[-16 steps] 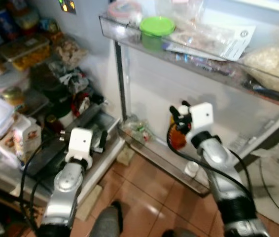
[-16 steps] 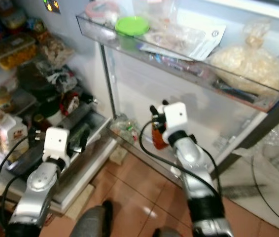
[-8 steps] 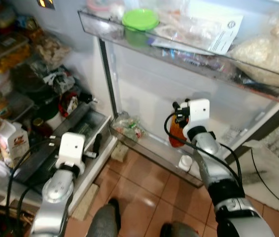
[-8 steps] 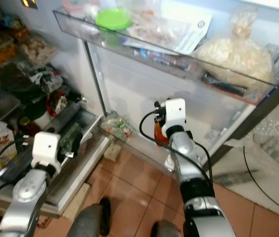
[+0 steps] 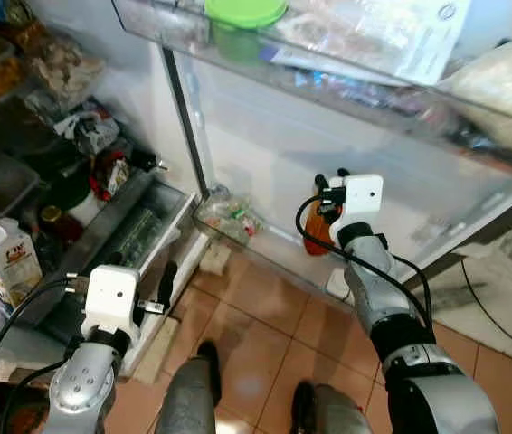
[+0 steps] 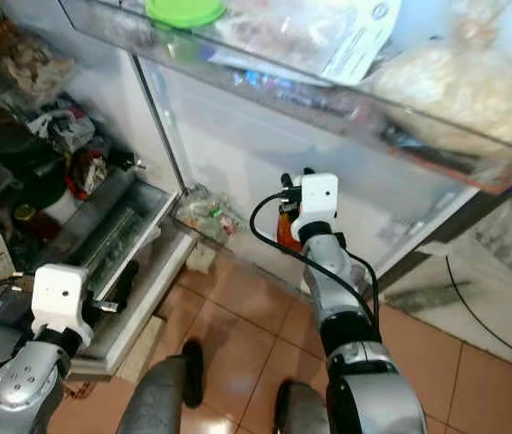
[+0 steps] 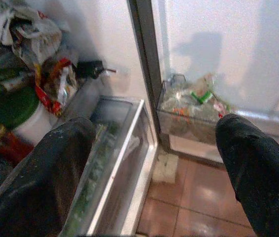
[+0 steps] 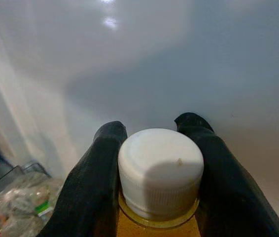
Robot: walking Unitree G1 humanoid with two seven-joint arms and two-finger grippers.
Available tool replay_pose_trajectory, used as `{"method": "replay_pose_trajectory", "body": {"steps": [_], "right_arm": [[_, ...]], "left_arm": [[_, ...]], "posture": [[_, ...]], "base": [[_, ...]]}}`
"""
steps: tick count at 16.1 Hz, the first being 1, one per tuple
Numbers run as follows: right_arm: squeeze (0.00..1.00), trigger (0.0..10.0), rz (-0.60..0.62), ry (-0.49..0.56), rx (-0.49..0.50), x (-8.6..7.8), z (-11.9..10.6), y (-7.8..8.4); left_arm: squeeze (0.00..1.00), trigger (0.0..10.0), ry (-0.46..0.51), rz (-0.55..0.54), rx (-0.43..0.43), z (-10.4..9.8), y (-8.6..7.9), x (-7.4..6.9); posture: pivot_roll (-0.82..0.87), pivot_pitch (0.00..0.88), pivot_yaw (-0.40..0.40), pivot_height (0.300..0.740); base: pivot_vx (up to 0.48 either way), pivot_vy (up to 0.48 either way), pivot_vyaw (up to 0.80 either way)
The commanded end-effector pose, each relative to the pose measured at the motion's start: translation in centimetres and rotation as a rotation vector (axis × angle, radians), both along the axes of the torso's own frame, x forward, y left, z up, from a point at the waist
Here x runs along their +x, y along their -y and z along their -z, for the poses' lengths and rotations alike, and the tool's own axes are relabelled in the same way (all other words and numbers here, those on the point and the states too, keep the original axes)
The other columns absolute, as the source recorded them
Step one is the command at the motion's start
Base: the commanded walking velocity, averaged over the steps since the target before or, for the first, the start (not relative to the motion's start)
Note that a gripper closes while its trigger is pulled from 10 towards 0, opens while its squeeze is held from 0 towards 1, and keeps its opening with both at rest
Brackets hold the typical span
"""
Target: Restocking fridge
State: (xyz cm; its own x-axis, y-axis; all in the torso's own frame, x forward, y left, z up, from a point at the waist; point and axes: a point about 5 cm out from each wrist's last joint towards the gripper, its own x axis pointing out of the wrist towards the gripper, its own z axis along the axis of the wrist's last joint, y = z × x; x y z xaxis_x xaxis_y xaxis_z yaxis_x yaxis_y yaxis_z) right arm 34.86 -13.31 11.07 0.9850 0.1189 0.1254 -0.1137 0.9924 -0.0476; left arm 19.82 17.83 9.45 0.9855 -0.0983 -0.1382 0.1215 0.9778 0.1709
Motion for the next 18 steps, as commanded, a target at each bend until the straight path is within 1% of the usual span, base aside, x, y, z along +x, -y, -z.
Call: {"method": "replay_pose_trajectory", "body": {"steps": [1,3,4,5,7,9,10,12,15,18], "right_arm": [[0.00,10.0,0.051,0.039,0.001,0.4,-0.6,0.6],[0.00,10.0,0.070,0.036,0.011,0.5,-0.5,0.5],[0.00,10.0,0.073,0.010,0.009,0.5,0.1,0.3],[0.00,10.0,0.085,-0.010,-0.005,0.6,0.5,0.2],[0.00,10.0,0.088,-0.016,0.012,0.8,0.4,0.1],[0.00,10.0,0.073,0.025,-0.004,0.9,-0.3,0.0],[0.00,10.0,0.087,0.017,-0.009,0.8,-0.1,0.4],[0.00,10.0,0.110,0.004,-0.025,0.6,0.4,0.9],[0.00,10.0,0.143,-0.034,-0.049,0.3,1.5,0.8],[0.00,10.0,0.142,-0.039,-0.051,0.2,1.6,0.8]], "left_arm": [[0.00,10.0,-0.007,-0.008,0.024,-0.5,-0.1,-1.1],[0.00,10.0,-0.017,-0.017,0.038,-0.9,-0.2,-2.2],[0.00,10.0,-0.032,-0.029,0.042,-1.1,-0.4,-3.2],[0.00,10.0,-0.044,-0.034,0.048,-1.2,-0.6,-3.8],[0.00,10.0,-0.050,-0.035,0.049,-1.4,-0.6,-4.3],[0.00,10.0,-0.048,-0.029,0.044,-1.4,-0.5,-4.1],[0.00,10.0,-0.042,-0.019,0.045,-1.4,-0.3,-3.7],[0.00,10.0,-0.038,-0.016,0.044,-1.6,0.0,-3.6],[0.00,10.0,-0.053,-0.026,0.044,-1.7,0.0,-4.3],[0.00,10.0,-0.055,-0.027,0.044,-1.7,0.0,-4.4]], "posture": [[0.28,0.335,0.006,0.740],[0.32,0.350,0.008,0.740],[0.34,0.363,0.010,0.740],[0.35,0.369,0.014,0.740],[0.36,0.375,0.023,0.740],[0.35,0.370,0.026,0.740],[0.34,0.364,0.026,0.740],[0.34,0.367,0.021,0.740],[0.35,0.379,0.021,0.740],[0.35,0.379,0.021,0.740]], "base": [[0.000,0.000,0.00],[0.000,0.000,0.00],[0.000,0.000,0.00],[0.000,0.000,0.00],[0.000,0.000,0.00],[0.000,0.000,0.00],[0.000,0.000,0.00],[0.000,0.000,0.00],[0.000,0.000,0.00],[0.000,0.000,0.00]]}}
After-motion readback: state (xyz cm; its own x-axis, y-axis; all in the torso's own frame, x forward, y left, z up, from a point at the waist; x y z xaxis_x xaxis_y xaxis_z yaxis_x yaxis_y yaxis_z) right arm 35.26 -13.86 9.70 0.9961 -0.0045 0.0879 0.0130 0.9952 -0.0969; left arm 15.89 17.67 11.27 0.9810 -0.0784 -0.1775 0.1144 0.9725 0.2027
